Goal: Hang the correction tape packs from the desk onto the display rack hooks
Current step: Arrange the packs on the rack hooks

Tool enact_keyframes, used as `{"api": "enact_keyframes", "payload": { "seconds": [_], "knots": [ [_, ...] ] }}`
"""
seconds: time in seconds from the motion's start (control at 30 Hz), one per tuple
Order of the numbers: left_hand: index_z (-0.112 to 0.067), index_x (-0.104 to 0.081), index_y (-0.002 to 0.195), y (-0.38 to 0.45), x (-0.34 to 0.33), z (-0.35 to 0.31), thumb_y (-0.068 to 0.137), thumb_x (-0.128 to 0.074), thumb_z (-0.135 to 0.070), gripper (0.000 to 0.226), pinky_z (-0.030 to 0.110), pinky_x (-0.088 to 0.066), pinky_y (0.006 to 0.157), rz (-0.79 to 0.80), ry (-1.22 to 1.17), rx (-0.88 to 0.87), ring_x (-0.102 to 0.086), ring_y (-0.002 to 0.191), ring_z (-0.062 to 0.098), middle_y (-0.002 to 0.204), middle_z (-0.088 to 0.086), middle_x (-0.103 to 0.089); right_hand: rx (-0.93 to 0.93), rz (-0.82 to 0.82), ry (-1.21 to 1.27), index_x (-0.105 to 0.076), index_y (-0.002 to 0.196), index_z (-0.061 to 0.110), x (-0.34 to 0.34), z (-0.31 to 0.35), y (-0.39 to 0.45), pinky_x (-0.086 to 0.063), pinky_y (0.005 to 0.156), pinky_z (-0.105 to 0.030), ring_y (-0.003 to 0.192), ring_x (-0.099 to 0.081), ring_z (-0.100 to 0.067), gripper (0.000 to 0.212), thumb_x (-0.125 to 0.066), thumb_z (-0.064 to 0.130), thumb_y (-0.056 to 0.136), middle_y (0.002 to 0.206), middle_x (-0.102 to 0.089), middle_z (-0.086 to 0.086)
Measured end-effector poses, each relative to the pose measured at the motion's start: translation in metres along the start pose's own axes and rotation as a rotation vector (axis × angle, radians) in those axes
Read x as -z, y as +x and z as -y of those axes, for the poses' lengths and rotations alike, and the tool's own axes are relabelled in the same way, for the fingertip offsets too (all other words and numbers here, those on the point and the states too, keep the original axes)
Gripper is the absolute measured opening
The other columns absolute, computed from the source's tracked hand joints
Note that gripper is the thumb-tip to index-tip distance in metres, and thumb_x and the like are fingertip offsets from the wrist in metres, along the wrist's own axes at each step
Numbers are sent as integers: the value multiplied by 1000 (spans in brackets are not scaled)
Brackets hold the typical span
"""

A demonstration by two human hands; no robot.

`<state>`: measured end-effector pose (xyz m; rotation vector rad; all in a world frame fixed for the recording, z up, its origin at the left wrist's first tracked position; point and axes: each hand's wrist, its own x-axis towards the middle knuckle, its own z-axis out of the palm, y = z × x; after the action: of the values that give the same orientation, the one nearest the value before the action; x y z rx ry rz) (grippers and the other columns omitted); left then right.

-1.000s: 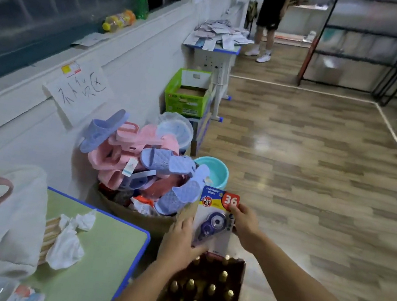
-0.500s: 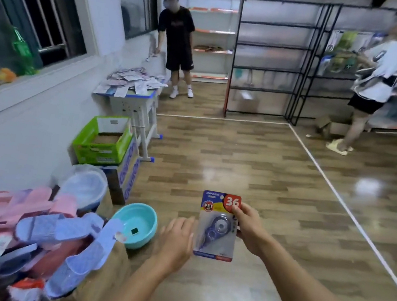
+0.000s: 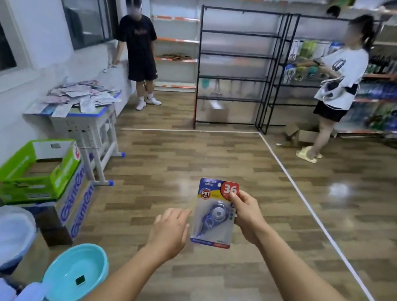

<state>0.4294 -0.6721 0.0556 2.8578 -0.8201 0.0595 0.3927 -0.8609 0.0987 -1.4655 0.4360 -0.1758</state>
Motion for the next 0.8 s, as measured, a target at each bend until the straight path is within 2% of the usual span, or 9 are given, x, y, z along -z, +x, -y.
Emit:
{"api": "enact_keyframes", "payload": {
  "seconds": [0.27, 0.43, 0.57, 0.8],
  "knots": [
    [-25, -38, 138, 218, 7, 21, 98, -35, -28, 40, 30, -32, 99, 8, -7, -75, -38, 129, 17, 138, -8, -45, 53, -42, 9, -63, 95, 11, 12, 57, 199, -50, 57, -26, 68, -69, -15, 19, -48, 21, 99, 81, -73, -1],
    [-21, -47, 121, 346, 9, 23, 96, -35, -22, 28, 33, -37, 95, 23, -12, -100, -42, 122, 21, 128, -3, -52, 72, -69, 24, -62, 89, 14, 24, 91, 317, -48, 55, -23, 61, -67, -10, 18, -48, 19, 98, 73, -72, 3],
    [-17, -47, 110, 455, -3, 23, 95, -34, -19, 20, 35, -37, 91, 25, -29, -97, -44, 117, 24, 122, 0, -54, 80, -71, 34, -62, 92, 11, 42, 109, 423, -47, 60, -27, 68, -65, -16, 18, -48, 20, 99, 83, -71, -5],
    [-18, -46, 121, 660, -11, 19, 94, -36, -19, 28, 35, -37, 91, -7, -35, -70, -45, 117, 26, 123, 1, -54, 77, -37, 8, -60, 94, 11, 76, 154, 627, -46, 57, -23, 67, -62, -15, 17, -48, 20, 99, 84, -68, -7]
  ]
}}
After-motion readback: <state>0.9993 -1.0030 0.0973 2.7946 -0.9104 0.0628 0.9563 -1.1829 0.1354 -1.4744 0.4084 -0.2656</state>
